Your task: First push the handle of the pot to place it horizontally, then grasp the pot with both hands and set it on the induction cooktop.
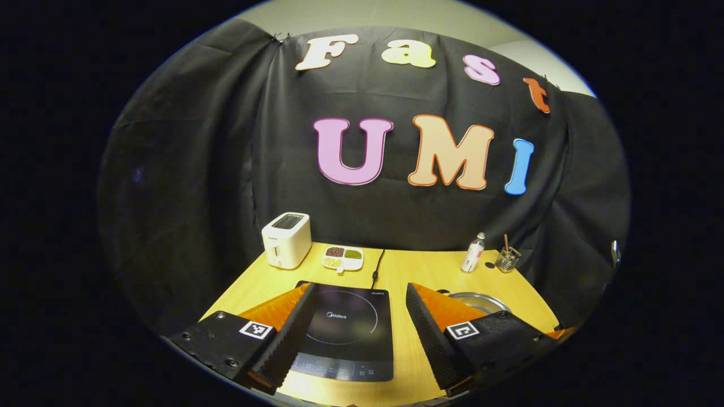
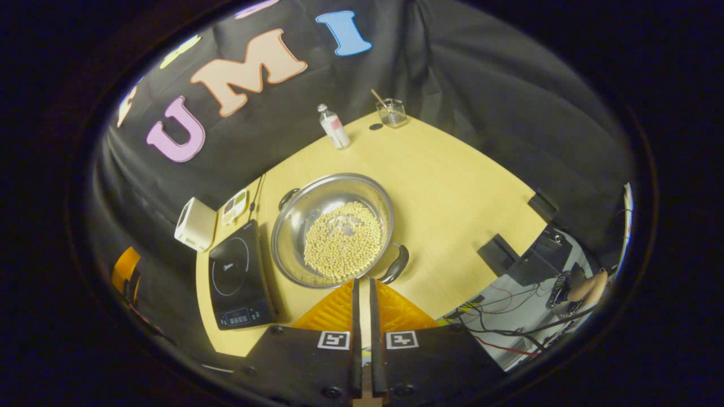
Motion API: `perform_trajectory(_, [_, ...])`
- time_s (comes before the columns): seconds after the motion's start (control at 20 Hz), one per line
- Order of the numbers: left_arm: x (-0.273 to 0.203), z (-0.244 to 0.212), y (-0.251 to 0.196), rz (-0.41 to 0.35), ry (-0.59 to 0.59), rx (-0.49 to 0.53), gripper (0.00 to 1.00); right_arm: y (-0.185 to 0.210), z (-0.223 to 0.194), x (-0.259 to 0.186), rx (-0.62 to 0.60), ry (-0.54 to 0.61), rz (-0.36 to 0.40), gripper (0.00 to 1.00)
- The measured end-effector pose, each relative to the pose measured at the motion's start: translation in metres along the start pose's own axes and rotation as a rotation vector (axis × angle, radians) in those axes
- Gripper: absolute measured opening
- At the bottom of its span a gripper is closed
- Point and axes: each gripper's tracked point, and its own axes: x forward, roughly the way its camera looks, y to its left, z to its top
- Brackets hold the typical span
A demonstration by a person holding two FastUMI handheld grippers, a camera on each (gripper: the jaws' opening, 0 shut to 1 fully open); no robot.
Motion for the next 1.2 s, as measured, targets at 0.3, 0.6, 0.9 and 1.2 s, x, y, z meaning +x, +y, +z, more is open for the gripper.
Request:
perform_trajectory(0.3, [0.03, 0.008, 0.01, 0.074, 0.004, -0.005, 0.96, -0.002, -0.014, 0.029, 0.031, 0.12, 0.022, 0.09])
perform_trajectory(0.6, [0.039, 0.02, 0.006, 0.122, -0.021, 0.031, 0.92, -0.004, -0.041, 0.052, 0.02, 0.274, 0.033, 0.12])
perform_trajectory(0.9, [0.041, 0.021, -0.001, 0.155, -0.011, 0.052, 0.96, -0.002, -0.06, 0.075, -0.03, 0.422, 0.05, 0.12])
perform_trajectory(1.2, [0.045, 0.013, -0.01, 0.177, 0.017, 0.068, 0.92, -0.008, -0.067, 0.09, -0.051, 0.508, 0.047, 0.12])
